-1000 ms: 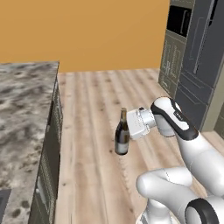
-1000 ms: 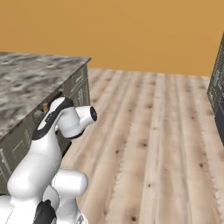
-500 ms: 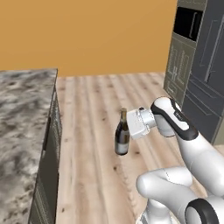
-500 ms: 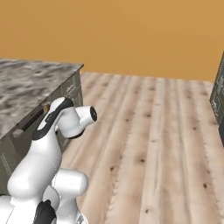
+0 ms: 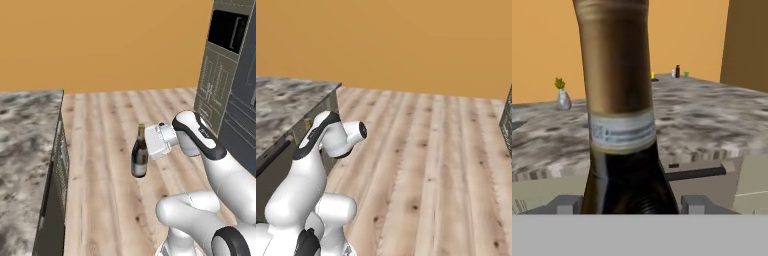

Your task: Place the drinks on the dining counter in a tight cluster.

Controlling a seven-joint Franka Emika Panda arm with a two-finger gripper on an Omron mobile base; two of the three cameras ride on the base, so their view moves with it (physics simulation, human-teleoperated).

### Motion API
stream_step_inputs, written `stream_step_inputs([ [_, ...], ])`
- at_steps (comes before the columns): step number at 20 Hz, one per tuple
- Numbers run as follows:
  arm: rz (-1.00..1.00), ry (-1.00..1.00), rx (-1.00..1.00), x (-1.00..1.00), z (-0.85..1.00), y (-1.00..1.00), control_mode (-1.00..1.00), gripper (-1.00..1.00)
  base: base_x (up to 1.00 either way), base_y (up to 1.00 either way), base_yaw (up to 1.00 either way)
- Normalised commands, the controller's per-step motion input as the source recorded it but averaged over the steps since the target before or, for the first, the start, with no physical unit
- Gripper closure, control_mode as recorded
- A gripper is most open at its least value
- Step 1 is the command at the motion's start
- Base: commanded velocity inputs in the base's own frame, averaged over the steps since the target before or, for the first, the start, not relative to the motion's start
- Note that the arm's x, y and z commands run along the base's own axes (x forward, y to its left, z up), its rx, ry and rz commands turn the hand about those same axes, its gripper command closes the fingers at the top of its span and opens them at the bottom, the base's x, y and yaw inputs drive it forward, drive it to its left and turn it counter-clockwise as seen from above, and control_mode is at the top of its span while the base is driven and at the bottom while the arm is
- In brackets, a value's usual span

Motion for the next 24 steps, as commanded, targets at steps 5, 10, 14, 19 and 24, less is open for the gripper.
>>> stream_step_inputs([
  [5,0.0,0.0,0.0,0.0,0.0,0.0,1.0,1.0,0.77,-0.03,0.0],
  [10,0.0,0.0,0.0,0.0,0.0,0.0,1.0,1.0,0.83,-0.06,0.0],
  [14,0.0,0.0,0.0,0.0,0.0,0.0,1.0,1.0,0.89,-0.01,0.0],
  [19,0.0,0.0,0.0,0.0,0.0,0.0,1.0,1.0,0.91,-0.01,0.0],
  [24,0.0,0.0,0.0,0.0,0.0,0.0,1.0,1.0,0.94,0.0,0.0],
])
